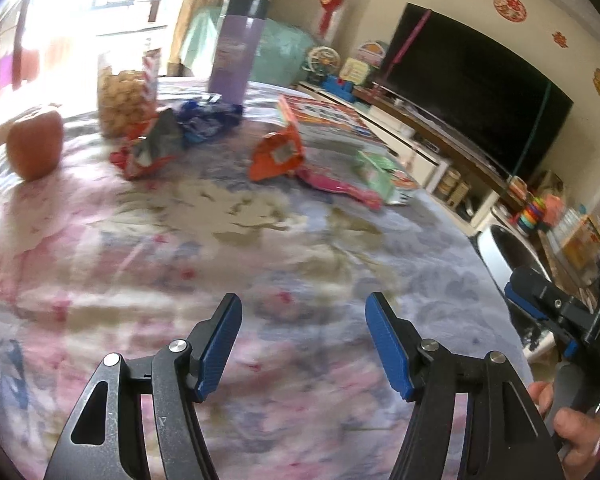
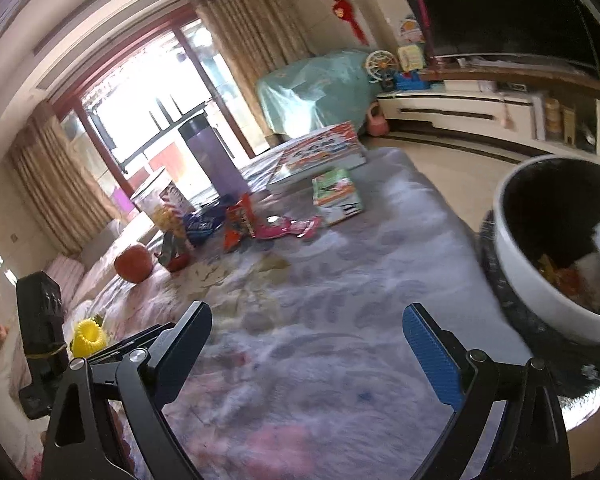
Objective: Collect trash
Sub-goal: 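Move both grippers back to the red snack bags on the table, then grasp the red chip bag with the left gripper while the right grasps the orange snack bag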
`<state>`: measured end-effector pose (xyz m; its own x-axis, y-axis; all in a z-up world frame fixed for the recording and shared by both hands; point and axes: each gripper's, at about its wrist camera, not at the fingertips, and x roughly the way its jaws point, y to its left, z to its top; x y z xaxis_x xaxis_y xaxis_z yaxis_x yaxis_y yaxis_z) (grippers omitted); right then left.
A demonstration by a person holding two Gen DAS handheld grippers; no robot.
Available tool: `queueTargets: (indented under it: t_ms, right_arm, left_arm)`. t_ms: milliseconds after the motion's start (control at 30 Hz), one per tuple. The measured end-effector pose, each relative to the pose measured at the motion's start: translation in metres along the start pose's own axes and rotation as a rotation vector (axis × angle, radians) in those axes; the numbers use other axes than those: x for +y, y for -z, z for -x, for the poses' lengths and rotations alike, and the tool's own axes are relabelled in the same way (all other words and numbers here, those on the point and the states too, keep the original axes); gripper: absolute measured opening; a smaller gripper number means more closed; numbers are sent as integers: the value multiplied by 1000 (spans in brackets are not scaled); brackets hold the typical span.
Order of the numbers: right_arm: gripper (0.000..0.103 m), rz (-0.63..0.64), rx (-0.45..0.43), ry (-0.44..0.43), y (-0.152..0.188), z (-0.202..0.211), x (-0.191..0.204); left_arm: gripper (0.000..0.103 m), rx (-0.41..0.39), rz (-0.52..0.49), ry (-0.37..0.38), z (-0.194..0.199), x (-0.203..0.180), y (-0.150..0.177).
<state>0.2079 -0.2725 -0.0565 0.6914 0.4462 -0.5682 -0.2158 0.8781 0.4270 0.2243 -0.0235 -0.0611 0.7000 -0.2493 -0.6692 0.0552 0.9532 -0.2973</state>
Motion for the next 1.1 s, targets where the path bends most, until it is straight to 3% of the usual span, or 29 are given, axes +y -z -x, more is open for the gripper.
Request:
queueTargets:
  t_ms: [367,700,967,1100]
  right_arm:
    - [97,44,69,-10,-8,-53,36]
    - [96,118,76,-47,-25,-98,68]
    - [84,148,86,-43,-42,-136,85]
    - [71,142,112,-39,-50,-158,85]
  left_arm:
    - [64,-19,34,-68,10,30,-9]
    - [64,-34,58,-137,-12,71,-47]
    - [64,-45,82,-162,-38,102,-82]
    - [64,-48,80,-163,-54,109,-95]
